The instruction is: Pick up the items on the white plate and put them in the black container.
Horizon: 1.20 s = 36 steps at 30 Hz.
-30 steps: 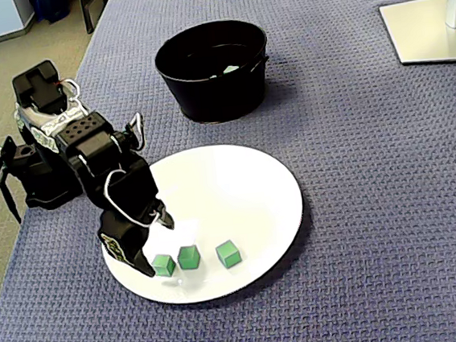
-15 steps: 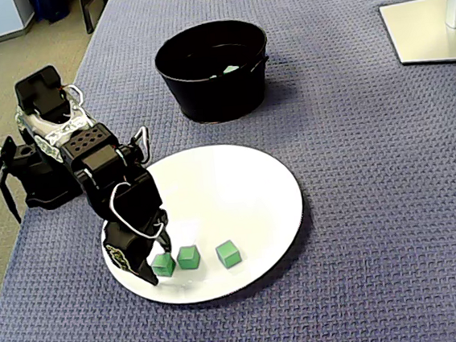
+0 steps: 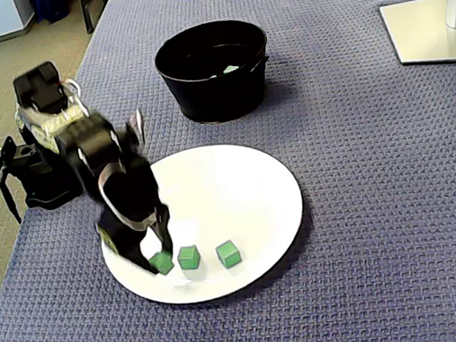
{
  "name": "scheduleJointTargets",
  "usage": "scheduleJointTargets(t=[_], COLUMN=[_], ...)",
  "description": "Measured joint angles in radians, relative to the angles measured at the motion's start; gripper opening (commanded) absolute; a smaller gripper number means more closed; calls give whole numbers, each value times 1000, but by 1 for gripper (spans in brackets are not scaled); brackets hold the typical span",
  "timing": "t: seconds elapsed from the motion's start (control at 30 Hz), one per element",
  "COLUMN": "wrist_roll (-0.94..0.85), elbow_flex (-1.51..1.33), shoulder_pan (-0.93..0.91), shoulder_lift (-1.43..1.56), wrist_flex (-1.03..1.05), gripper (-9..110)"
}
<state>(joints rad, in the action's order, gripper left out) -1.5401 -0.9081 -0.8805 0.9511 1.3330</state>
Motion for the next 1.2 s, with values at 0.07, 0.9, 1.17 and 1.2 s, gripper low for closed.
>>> scheduleJointTargets(t=[0.07, 0.9, 1.17, 1.2], wrist_roll=[141, 1264, 1321, 1321], elbow_flex=[25, 31, -413, -440], shoulder_pan=[41, 1213, 1373, 1385], shoulder_lift=[106, 658, 471, 443], wrist_flex=[-26, 74, -175, -190], gripper=[0, 0, 0, 0])
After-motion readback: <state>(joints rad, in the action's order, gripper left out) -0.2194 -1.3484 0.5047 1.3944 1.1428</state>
